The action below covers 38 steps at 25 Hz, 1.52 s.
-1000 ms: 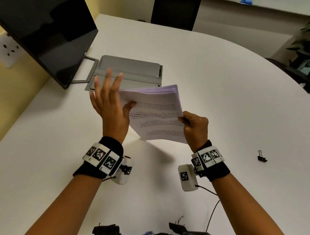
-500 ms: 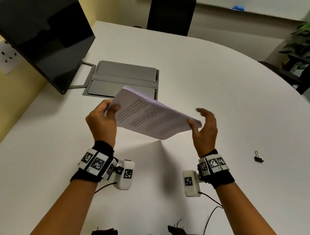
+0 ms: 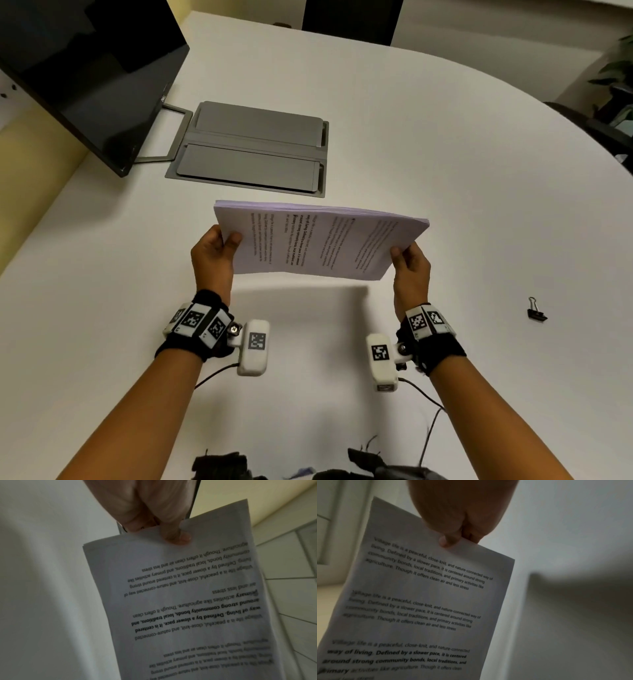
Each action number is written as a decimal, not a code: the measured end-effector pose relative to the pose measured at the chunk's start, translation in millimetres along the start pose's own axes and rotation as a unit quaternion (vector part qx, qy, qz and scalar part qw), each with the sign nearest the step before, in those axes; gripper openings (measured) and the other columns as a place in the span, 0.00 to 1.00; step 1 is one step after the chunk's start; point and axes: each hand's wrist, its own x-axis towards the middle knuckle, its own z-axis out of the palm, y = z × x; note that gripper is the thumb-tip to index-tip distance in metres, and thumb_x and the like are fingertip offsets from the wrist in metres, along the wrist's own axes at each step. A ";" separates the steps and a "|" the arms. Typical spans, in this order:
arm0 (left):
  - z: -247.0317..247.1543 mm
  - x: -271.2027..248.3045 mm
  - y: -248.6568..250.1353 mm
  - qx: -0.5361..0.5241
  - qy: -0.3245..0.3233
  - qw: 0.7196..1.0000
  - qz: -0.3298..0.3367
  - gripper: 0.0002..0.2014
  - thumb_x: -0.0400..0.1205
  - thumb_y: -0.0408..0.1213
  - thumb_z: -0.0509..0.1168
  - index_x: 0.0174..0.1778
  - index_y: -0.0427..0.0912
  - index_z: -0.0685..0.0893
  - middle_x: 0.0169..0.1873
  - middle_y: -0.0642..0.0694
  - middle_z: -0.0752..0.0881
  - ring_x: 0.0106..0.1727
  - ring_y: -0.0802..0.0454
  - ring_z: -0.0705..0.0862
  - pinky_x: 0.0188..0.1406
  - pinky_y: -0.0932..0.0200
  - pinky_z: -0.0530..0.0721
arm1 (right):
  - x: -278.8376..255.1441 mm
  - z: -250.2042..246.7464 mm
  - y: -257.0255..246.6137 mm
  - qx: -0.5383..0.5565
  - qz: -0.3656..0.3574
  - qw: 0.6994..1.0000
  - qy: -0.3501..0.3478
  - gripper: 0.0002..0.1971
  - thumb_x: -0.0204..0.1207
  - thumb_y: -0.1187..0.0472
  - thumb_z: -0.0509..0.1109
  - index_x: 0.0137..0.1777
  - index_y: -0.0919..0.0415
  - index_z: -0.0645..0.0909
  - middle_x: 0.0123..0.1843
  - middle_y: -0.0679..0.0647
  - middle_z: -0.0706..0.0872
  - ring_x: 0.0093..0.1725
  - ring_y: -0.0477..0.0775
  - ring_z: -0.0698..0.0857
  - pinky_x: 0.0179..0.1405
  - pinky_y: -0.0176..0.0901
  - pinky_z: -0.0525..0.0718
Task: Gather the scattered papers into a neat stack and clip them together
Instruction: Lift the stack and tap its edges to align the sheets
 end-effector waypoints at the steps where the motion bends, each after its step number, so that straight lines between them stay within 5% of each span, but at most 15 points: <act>1: -0.5 0.8 -3.9 0.002 -0.007 1.000 -0.004 0.09 0.81 0.27 0.61 0.48 0.44 0.83 0.43 0.54 0.86 0.37 0.70 0.85 0.38 0.75 0.81 | 0.9 0.5 1.9 -0.005 -0.003 1.000 0.003 0.17 0.80 0.73 0.57 0.49 0.49 0.81 0.48 0.49 0.85 0.48 0.44 0.81 0.51 0.33 0.78; 4: -3.0 3.2 -16.9 0.022 -0.029 0.999 -0.030 0.11 0.81 0.27 0.61 0.57 0.40 0.81 0.44 0.53 0.86 0.42 0.67 0.86 0.41 0.74 0.82 | 3.0 -0.6 14.3 -0.022 0.009 1.000 -0.003 0.16 0.80 0.73 0.58 0.49 0.50 0.81 0.48 0.51 0.85 0.47 0.45 0.82 0.51 0.36 0.79; 7: -4.5 3.7 -31.4 0.051 -0.052 0.996 -0.057 0.11 0.81 0.28 0.62 0.58 0.42 0.81 0.48 0.46 0.85 0.52 0.48 0.84 0.53 0.57 0.82 | 0.0 -3.2 25.9 -0.020 0.030 0.999 -0.007 0.17 0.79 0.74 0.59 0.47 0.50 0.81 0.47 0.50 0.86 0.48 0.46 0.82 0.53 0.39 0.79; 9: -4.1 1.8 -37.6 0.059 -0.053 0.995 -0.068 0.12 0.80 0.28 0.63 0.58 0.43 0.81 0.51 0.44 0.85 0.54 0.44 0.83 0.58 0.50 0.81 | -1.5 -2.7 29.5 -0.017 0.041 0.999 -0.007 0.17 0.79 0.74 0.60 0.45 0.49 0.81 0.46 0.49 0.85 0.48 0.47 0.81 0.53 0.40 0.78; 21: -7.1 -7.3 -46.4 0.087 -0.035 0.993 -0.069 0.15 0.77 0.29 0.68 0.59 0.43 0.82 0.53 0.45 0.85 0.54 0.45 0.84 0.56 0.53 0.82 | -2.0 -3.9 36.0 -0.015 0.045 0.999 0.004 0.15 0.79 0.73 0.59 0.51 0.52 0.79 0.49 0.48 0.85 0.50 0.47 0.81 0.53 0.38 0.78; 25: -6.8 -10.0 -44.0 0.073 -0.013 0.995 -0.065 0.16 0.76 0.27 0.68 0.60 0.39 0.83 0.50 0.45 0.87 0.50 0.49 0.84 0.49 0.65 0.81 | -2.4 -4.5 32.6 -0.001 0.035 0.999 0.017 0.12 0.79 0.74 0.59 0.51 0.58 0.78 0.47 0.49 0.84 0.48 0.46 0.81 0.52 0.33 0.79; 30: -10.4 -19.3 -49.4 0.134 -0.020 0.988 -0.071 0.14 0.77 0.31 0.69 0.59 0.40 0.83 0.54 0.41 0.86 0.53 0.45 0.82 0.55 0.53 0.80 | -4.0 -7.2 46.7 -0.068 0.066 0.995 0.032 0.05 0.79 0.71 0.61 0.45 0.67 0.78 0.43 0.53 0.84 0.46 0.53 0.78 0.51 0.46 0.77; 33: -12.1 -22.9 -44.3 0.169 -0.018 0.983 -0.066 0.15 0.78 0.33 0.68 0.60 0.38 0.82 0.56 0.37 0.86 0.52 0.46 0.81 0.57 0.50 0.81 | -3.6 -8.2 42.9 -0.082 0.075 0.993 0.051 0.10 0.77 0.71 0.63 0.40 0.59 0.80 0.42 0.54 0.85 0.45 0.54 0.79 0.50 0.47 0.78; 36: -12.3 -22.6 -28.7 0.175 0.010 0.984 -0.014 0.26 0.76 0.31 0.70 0.69 0.41 0.71 0.64 0.39 0.81 0.56 0.47 0.79 0.58 0.53 0.80 | -3.9 -5.5 25.0 -0.096 0.056 0.992 0.058 0.11 0.75 0.73 0.64 0.41 0.57 0.83 0.41 0.55 0.86 0.44 0.54 0.80 0.48 0.46 0.79; 38: -11.0 -21.1 -16.8 0.164 0.040 0.983 0.068 0.37 0.74 0.27 0.71 0.76 0.43 0.61 0.74 0.41 0.71 0.70 0.46 0.74 0.70 0.54 0.74 | -3.5 -2.4 10.7 -0.109 0.024 0.992 0.063 0.08 0.74 0.75 0.64 0.43 0.65 0.84 0.40 0.56 0.85 0.43 0.52 0.79 0.45 0.42 0.78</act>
